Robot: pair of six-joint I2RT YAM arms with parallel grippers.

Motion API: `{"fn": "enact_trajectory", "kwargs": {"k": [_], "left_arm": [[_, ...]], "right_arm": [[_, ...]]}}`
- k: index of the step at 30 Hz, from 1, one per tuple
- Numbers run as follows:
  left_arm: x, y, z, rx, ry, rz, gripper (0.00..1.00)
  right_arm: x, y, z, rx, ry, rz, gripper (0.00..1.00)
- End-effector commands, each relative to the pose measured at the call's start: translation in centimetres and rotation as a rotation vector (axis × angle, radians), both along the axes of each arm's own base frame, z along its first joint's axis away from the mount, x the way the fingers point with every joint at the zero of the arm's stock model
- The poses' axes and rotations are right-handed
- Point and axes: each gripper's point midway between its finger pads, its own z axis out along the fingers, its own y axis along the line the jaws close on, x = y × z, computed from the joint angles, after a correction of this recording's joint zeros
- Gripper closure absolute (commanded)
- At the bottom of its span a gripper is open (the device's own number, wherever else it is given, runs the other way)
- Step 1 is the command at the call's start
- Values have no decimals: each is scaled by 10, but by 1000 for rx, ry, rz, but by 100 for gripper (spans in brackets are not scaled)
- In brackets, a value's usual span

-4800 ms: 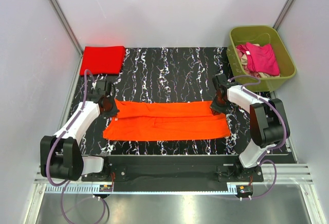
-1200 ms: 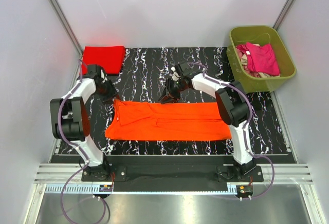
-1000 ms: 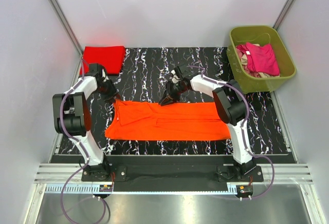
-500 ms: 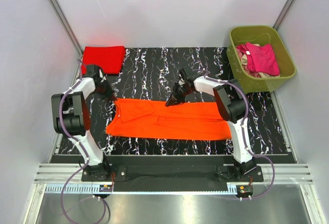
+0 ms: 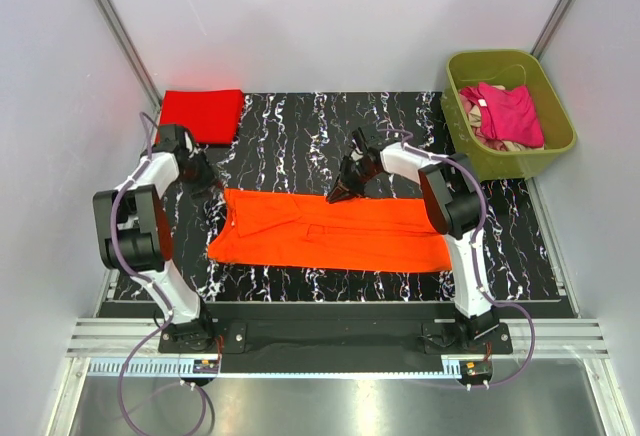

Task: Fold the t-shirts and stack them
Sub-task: Fold the tshirt

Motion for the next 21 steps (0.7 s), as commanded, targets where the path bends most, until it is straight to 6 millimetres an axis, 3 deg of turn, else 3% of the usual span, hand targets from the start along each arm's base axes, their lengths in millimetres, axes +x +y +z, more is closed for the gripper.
{"fn": "enact_trajectory", "kwargs": {"k": [1, 4, 5, 9, 14, 21], "left_arm": [[25, 15, 60, 85, -167, 2, 54], [18, -3, 78, 44, -199, -18, 55], [15, -19, 85, 13, -215, -51, 55], [-6, -60, 80, -44, -191, -156, 54], [-28, -76, 78, -81, -192, -227, 43], [-53, -117, 60, -270, -120, -338, 47]], "right_arm": [[14, -3, 42, 5, -112, 46, 79], [11, 7, 63, 39, -151, 90, 71], [10, 11, 66, 50, -154, 104, 63], [-5, 48, 79, 164, -129, 210, 53], [-18, 77, 70, 189, -142, 306, 45], [-41, 86, 44, 200, -115, 394, 42]]}}
